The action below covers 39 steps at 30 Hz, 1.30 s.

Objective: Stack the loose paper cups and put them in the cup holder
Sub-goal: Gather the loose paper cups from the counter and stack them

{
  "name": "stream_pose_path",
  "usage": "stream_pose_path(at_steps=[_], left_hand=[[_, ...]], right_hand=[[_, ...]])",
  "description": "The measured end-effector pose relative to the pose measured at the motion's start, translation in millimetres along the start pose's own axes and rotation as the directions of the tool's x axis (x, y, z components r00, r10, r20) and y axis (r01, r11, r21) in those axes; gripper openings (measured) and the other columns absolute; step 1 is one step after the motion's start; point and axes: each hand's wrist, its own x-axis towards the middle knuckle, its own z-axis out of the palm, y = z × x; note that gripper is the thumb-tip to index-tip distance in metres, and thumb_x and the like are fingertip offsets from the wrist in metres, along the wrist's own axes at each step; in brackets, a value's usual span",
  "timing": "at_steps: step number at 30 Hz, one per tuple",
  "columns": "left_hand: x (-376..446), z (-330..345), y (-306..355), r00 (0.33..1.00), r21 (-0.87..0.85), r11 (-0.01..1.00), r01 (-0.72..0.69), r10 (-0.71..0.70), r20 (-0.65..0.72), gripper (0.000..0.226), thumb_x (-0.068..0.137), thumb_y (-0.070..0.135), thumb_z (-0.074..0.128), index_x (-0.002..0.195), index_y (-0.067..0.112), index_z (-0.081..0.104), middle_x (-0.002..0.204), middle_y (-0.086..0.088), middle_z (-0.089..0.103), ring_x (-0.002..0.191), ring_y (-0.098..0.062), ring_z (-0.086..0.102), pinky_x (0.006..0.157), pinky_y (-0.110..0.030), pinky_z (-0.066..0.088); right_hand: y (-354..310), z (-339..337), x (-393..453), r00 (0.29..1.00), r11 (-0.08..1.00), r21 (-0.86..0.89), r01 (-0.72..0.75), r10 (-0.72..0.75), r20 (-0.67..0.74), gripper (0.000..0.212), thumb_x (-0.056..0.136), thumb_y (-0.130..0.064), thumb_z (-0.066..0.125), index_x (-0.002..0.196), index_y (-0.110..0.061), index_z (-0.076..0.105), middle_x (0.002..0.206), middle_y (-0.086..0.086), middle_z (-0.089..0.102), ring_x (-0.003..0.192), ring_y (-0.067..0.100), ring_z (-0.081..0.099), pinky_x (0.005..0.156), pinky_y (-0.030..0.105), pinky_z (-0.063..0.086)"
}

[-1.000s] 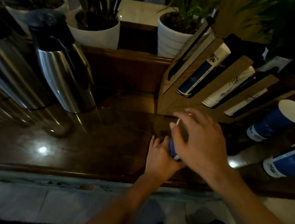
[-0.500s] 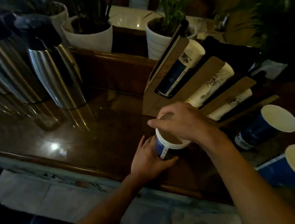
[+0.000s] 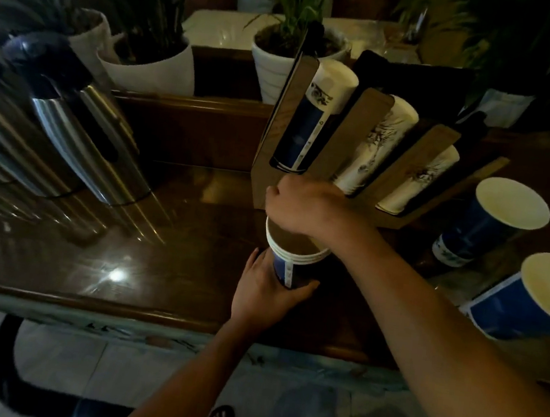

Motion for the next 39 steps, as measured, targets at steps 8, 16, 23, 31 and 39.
stream_pose_path(at_steps=[8, 16, 23, 31, 39], left_hand=[[-1, 2, -2, 1.000, 0.026, 0.999, 0.021, -0.021, 0.003, 0.071, 0.069, 0.069, 0.077, 0.129, 0.047, 0.047, 0.116, 0.060, 0.039, 0.120, 0.036, 0.025, 0.110, -0.053, 0.044], [-2, -3, 6, 0.998, -0.003, 0.998, 0.058, -0.058, 0.019, 0.066, 0.070, 0.068, 0.076, 0.124, 0.049, 0.044, 0.119, 0.064, 0.031, 0.115, 0.040, 0.023, 0.108, -0.055, 0.044], [-5, -4, 5, 0.995, 0.052, 0.999, 0.006, -0.011, 0.099, 0.074, 0.080, 0.088, 0.039, 0.133, 0.037, 0.049, 0.132, 0.028, 0.057, 0.126, 0.008, 0.047, 0.110, -0.048, 0.045], [-4, -4, 1, 0.991, -0.017, 1.000, 0.026, -0.023, 0.129, 0.088, 0.074, 0.091, 0.043, 0.138, 0.030, 0.050, 0.135, 0.010, 0.060, 0.127, -0.005, 0.053, 0.109, -0.047, 0.046], [-11, -7, 3, 0.992, -0.068, 0.992, 0.110, -0.106, 0.062, 0.092, 0.064, 0.078, 0.071, 0.137, 0.042, 0.027, 0.132, 0.019, 0.048, 0.124, 0.000, 0.046, 0.106, -0.033, 0.047]], right_hand=[[4, 5, -15, 0.980, 0.984, 0.157, 0.083, -0.053, -0.191, 0.045, 0.098, -0.055, 0.039, 0.076, -0.022, 0.061, 0.069, -0.002, 0.060, 0.062, 0.012, 0.056, 0.050, 0.026, 0.034], [6, 17, -36, 0.938, 0.984, 0.093, 0.153, -0.114, -0.326, 0.032, 0.088, -0.063, 0.043, 0.081, -0.034, 0.054, 0.076, -0.011, 0.048, 0.072, 0.012, 0.050, 0.057, 0.027, 0.031], [-9, 18, -49, 0.934, 0.989, -0.068, 0.132, -0.147, -0.327, 0.040, 0.093, -0.055, 0.034, 0.101, -0.030, 0.064, 0.098, 0.002, 0.062, 0.098, 0.023, 0.055, 0.078, 0.041, 0.041], [-14, 24, -43, 0.940, 0.997, -0.055, 0.059, -0.074, -0.333, 0.032, 0.094, -0.045, 0.034, 0.095, -0.029, 0.061, 0.096, 0.003, 0.057, 0.094, 0.020, 0.052, 0.072, 0.037, 0.038], [0, 14, -38, 0.976, 0.995, 0.099, 0.030, -0.008, -0.216, 0.034, 0.092, -0.052, 0.036, 0.081, -0.030, 0.060, 0.075, -0.007, 0.052, 0.071, 0.011, 0.049, 0.057, 0.029, 0.032]])
